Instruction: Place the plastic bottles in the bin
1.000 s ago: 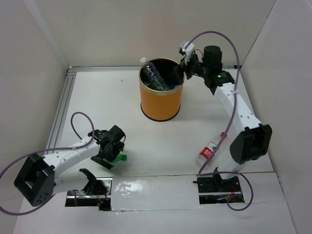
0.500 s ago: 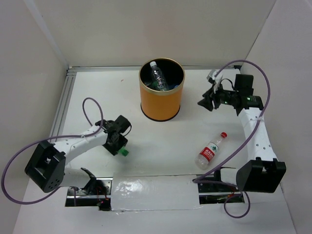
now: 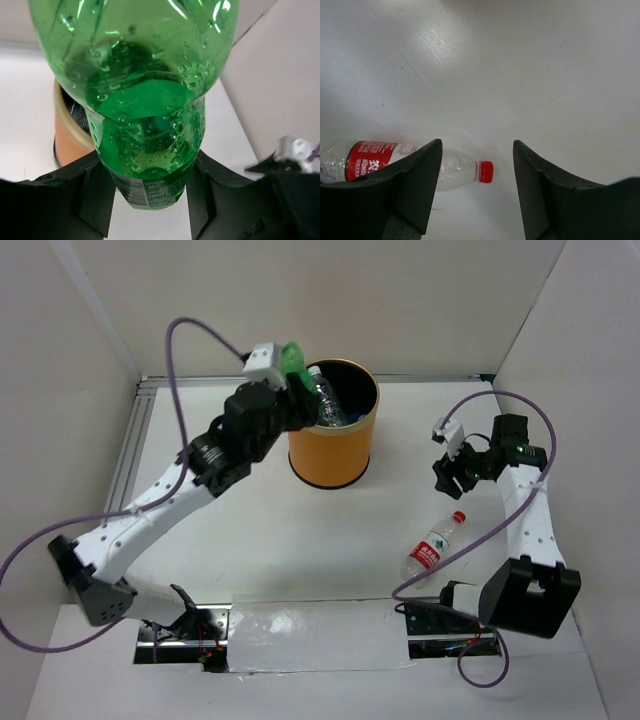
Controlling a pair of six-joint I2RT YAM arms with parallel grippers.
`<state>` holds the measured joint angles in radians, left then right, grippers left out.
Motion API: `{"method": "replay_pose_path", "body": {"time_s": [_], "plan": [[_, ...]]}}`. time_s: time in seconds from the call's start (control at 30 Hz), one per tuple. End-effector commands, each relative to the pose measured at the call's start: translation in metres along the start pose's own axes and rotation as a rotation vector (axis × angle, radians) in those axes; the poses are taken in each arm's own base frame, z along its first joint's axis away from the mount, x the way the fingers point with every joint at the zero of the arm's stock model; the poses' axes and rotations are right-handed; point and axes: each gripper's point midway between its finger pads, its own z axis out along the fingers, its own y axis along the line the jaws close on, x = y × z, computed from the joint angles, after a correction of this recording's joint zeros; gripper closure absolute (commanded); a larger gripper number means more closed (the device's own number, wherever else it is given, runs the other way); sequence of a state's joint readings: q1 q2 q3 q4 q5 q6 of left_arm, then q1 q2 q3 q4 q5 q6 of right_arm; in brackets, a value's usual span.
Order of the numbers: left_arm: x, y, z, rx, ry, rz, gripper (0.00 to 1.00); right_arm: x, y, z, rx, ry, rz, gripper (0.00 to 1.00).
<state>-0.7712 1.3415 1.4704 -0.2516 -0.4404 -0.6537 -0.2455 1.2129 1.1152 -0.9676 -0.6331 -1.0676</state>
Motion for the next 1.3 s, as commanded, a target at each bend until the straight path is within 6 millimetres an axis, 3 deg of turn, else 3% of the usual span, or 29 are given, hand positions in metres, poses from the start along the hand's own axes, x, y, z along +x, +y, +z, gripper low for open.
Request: {"method": "replay_pose_path", "body": {"time_s": [0.0, 0.07, 0.13, 0.2, 0.23, 0.27, 0.3, 0.33, 0.37, 0.4, 0.43, 0.47, 0.57, 0.67, 0.77, 0.83, 0.87, 0.93, 0.97, 1.0, 1.07, 1.27], "plan": [[-0.026, -0.030, 0.055, 0.044, -0.122, 0.248, 1.00, 0.034, -0.009, 0.002, 0.025, 0.184, 0.239, 0.34], [-0.011, -0.027, 0.093, -0.009, -0.085, 0.295, 0.97, 0.046, -0.001, 0.003, 0.006, 0.245, 0.386, 0.28], [0.005, -0.019, 0.112, -0.064, -0.058, 0.315, 0.87, 0.059, 0.015, 0.007, -0.066, 0.312, 0.557, 0.25], [0.012, -0.012, 0.126, -0.106, -0.059, 0.346, 0.68, 0.063, 0.017, 0.005, -0.104, 0.321, 0.656, 0.19], [0.027, -0.005, 0.136, -0.127, -0.035, 0.361, 0.57, 0.069, 0.021, 0.010, -0.137, 0.343, 0.719, 0.16], [0.028, -0.004, 0.140, -0.138, -0.045, 0.370, 0.48, 0.069, 0.022, 0.011, -0.152, 0.344, 0.786, 0.13], [0.030, -0.001, 0.143, -0.149, -0.049, 0.370, 0.31, 0.075, 0.021, 0.009, -0.166, 0.358, 0.806, 0.10], [0.024, -0.002, 0.142, -0.158, -0.065, 0.365, 0.24, 0.081, 0.021, 0.013, -0.174, 0.382, 0.831, 0.08], [0.030, 0.000, 0.146, -0.163, -0.053, 0.380, 0.16, 0.090, 0.019, 0.012, -0.153, 0.420, 0.874, 0.07], [0.026, -0.001, 0.146, -0.160, -0.059, 0.388, 0.14, 0.091, 0.007, 0.009, -0.128, 0.406, 0.886, 0.07], [0.023, 0.003, 0.147, -0.169, -0.062, 0.386, 0.06, 0.095, 0.016, 0.010, -0.187, 0.453, 0.931, 0.07], [0.024, 0.002, 0.147, -0.161, -0.058, 0.397, 0.03, 0.101, 0.010, 0.010, -0.199, 0.461, 0.949, 0.07], [0.011, -0.002, 0.139, -0.152, -0.080, 0.394, 0.02, 0.105, 0.000, 0.007, -0.167, 0.466, 1.003, 0.07], [0.011, -0.008, 0.121, -0.125, -0.090, 0.400, 0.00, 0.112, -0.003, 0.004, -0.137, 0.502, 1.030, 0.07], [0.018, -0.010, 0.097, -0.096, -0.085, 0.403, 0.00, 0.127, 0.013, 0.010, -0.176, 0.573, 1.084, 0.07], [0.024, -0.016, 0.084, -0.069, -0.084, 0.414, 0.00, 0.135, 0.021, 0.012, -0.200, 0.608, 1.100, 0.07], [0.038, -0.015, 0.078, -0.060, -0.059, 0.429, 0.00, 0.138, 0.022, 0.015, -0.216, 0.620, 1.110, 0.08], [0.035, -0.021, 0.061, -0.034, -0.065, 0.415, 0.00, 0.141, 0.022, 0.019, -0.233, 0.633, 1.121, 0.08], [0.050, -0.023, 0.054, -0.018, -0.040, 0.431, 0.00, 0.147, 0.025, 0.024, -0.259, 0.653, 1.138, 0.09], [0.046, -0.028, 0.044, 0.003, -0.055, 0.420, 0.00, 0.146, 0.022, 0.027, -0.266, 0.645, 1.142, 0.09], [0.062, -0.032, 0.032, 0.026, -0.031, 0.437, 0.00, 0.148, 0.021, 0.033, -0.284, 0.649, 1.165, 0.09], [0.082, -0.033, 0.006, 0.030, -0.004, 0.425, 0.00, 0.155, 0.035, 0.047, -0.361, 0.711, 1.172, 0.08]]}}
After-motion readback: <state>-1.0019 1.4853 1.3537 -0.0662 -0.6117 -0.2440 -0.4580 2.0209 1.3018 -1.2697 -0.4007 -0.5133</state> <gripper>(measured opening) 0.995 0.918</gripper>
